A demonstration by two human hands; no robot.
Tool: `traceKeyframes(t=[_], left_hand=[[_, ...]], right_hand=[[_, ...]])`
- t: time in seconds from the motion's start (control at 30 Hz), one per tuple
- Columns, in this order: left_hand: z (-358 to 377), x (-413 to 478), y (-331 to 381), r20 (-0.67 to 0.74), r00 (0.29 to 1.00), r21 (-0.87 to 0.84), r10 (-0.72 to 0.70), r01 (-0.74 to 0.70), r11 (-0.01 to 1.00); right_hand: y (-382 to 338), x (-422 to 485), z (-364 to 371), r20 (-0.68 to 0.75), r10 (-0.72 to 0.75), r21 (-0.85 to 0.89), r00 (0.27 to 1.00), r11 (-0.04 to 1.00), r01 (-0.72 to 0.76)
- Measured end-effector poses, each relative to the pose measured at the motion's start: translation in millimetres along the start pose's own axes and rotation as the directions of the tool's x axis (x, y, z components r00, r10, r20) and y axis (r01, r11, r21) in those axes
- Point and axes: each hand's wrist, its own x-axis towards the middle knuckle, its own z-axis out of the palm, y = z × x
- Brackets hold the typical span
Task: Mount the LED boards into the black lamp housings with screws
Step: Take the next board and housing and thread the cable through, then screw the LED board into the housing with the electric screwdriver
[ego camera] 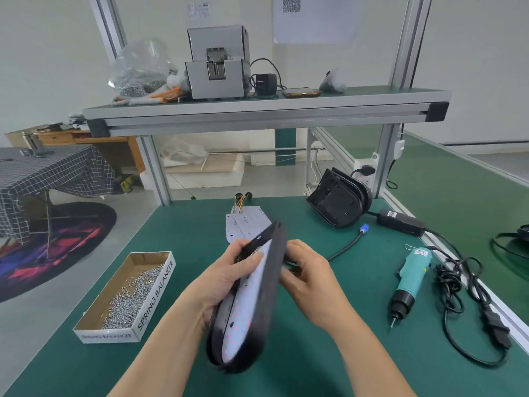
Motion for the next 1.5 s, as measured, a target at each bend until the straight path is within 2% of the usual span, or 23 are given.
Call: traceKeyframes(t=[0.03, 0.1, 0.13, 0.17, 0.2, 0.23, 0.27, 0.3, 0.33, 0.43, 0.53, 0.67, 0.9, 0.97, 1.07, 1.1, 1.17, 1.27, 1.33, 1.37, 1.43, 1.47, 1.5], left_hand=[[-1, 3, -1, -0.012, 0.998, 0.097, 0.068, -0.067, 0.993], [-3, 8, -2, -0.076, 0.982, 0.278, 0.171, -0.144, 0.95], [-4, 10, -5, -0.098, 0.974, 0.307, 0.205, -0.166, 0.937], [-6, 13, -9, -0.099, 0.969, 0.313, 0.228, -0.187, 0.931], [-4, 13, -10, -0.085, 0.964, 0.328, 0.251, -0.211, 0.921], [-2, 16, -14, -0.063, 0.961, 0.36, 0.271, -0.231, 0.904], [0, 17, -16, -0.041, 0.958, 0.388, 0.284, -0.247, 0.888], [2, 19, -18, -0.023, 0.955, 0.411, 0.295, -0.26, 0.874], [5, 19, -19, -0.018, 0.956, 0.424, 0.293, -0.258, 0.868], [6, 23, -23, 0.007, 0.953, 0.493, 0.304, -0.268, 0.828], [3, 27, -24, 0.044, 0.956, 0.522, 0.291, -0.27, 0.809], [3, 32, -30, -0.002, 0.949, 0.579, 0.314, -0.255, 0.774], [0, 46, -43, -0.118, 0.963, 0.57, 0.241, -0.134, 0.811], [-3, 52, -51, -0.214, 0.956, 0.558, 0.202, -0.05, 0.829], [-7, 61, -60, -0.337, 0.931, 0.538, 0.139, 0.07, 0.84], [-8, 63, -61, -0.35, 0.929, 0.539, 0.118, 0.097, 0.837], [-10, 66, -61, -0.351, 0.934, 0.558, 0.07, 0.148, 0.816], [-11, 67, -54, -0.328, 0.945, 0.671, -0.019, 0.247, 0.699], [-20, 64, -39, -0.378, 0.925, 0.77, 0.05, 0.284, 0.572], [-32, 61, -28, -0.428, 0.891, 0.811, 0.153, 0.304, 0.501], [-69, 49, -4, -0.533, 0.759, 0.834, 0.374, 0.397, 0.383], [-92, 41, 6, -0.572, 0.705, 0.819, 0.418, 0.471, 0.327], [-115, 31, 14, -0.608, 0.682, 0.792, 0.406, 0.559, 0.246]], right_hand=[[4, -1, -4, 0.009, 0.007, 0.019, 1.0, 1.0, -0.007], [15, -7, -12, -0.159, 0.106, 0.084, 0.982, 0.992, -0.093], [19, -10, -14, -0.289, 0.213, 0.16, 0.934, 0.972, -0.172], [21, -12, -16, -0.315, 0.341, 0.27, 0.885, 0.927, -0.261], [23, -13, -16, -0.23, 0.439, 0.364, 0.868, 0.867, -0.342], [25, -14, -13, -0.071, 0.471, 0.411, 0.879, 0.817, -0.405], [27, -14, -9, 0.072, 0.47, 0.419, 0.88, 0.786, -0.454], [29, -14, -5, 0.143, 0.458, 0.439, 0.877, 0.765, -0.471], [31, -12, -2, 0.159, 0.451, 0.484, 0.878, 0.74, -0.468], [34, -4, 0, 0.062, 0.525, 0.609, 0.849, 0.654, -0.449], [41, -3, 5, -0.027, 0.561, 0.575, 0.827, 0.686, -0.446], [47, -1, 9, -0.078, 0.574, 0.56, 0.815, 0.702, -0.44], [64, 8, 12, 0.008, 0.663, 0.524, 0.749, 0.635, -0.568], [72, 9, 14, -0.041, 0.672, 0.353, 0.739, 0.702, -0.619], [84, 4, 19, -0.145, 0.638, -0.041, 0.756, 0.76, -0.649], [86, 2, 20, -0.165, 0.628, -0.1, 0.761, 0.757, -0.646], [89, 0, 21, -0.175, 0.637, -0.059, 0.751, 0.754, -0.654], [90, 2, 21, -0.157, 0.671, 0.045, 0.725, 0.738, -0.673], [90, 2, 20, -0.152, 0.673, 0.052, 0.724, 0.737, -0.674], [91, 2, 20, -0.153, 0.672, 0.052, 0.725, 0.738, -0.673], [93, 2, 20, -0.157, 0.668, 0.047, 0.728, 0.741, -0.67], [93, 2, 20, -0.163, 0.664, 0.042, 0.73, 0.744, -0.667], [94, 1, 20, -0.168, 0.659, 0.037, 0.733, 0.747, -0.664]])
